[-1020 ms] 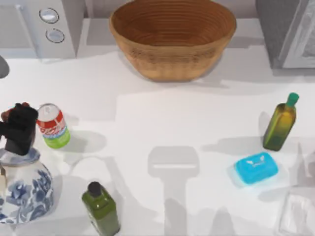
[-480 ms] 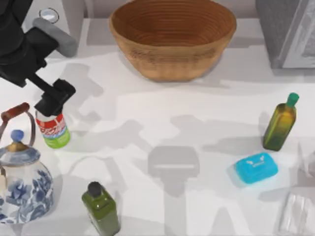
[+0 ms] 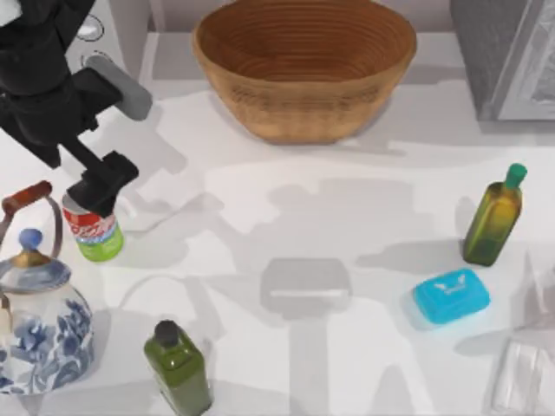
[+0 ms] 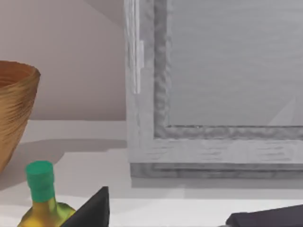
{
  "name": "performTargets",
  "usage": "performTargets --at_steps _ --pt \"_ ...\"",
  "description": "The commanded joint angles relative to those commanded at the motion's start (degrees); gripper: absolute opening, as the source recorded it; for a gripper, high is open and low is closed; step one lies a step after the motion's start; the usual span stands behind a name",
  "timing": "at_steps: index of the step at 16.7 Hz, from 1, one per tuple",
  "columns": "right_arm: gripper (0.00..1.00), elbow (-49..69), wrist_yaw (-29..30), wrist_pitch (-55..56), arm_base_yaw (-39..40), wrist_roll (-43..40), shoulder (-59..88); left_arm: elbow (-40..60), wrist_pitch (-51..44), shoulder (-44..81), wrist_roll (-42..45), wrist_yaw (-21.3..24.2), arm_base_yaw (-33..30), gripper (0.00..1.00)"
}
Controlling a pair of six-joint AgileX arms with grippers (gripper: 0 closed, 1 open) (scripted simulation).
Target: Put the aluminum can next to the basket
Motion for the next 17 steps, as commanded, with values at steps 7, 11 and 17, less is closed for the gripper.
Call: performTargets --at_steps 7,11,17 --pt "1.00 0.0 0.0 0.0 0.0 0.0 0.0 -3.7 4.1 0.5 -0.4 0.0 -0.5 1.00" --pt "1.00 0.0 0.0 0.0 0.0 0.0 0.0 -8.3 10.8 2.0 -0.3 0.0 -0.4 1.00" --pt "1.00 0.0 0.0 0.0 0.0 0.0 0.0 -9.9 12.7 2.8 0.1 0.0 0.1 1.00"
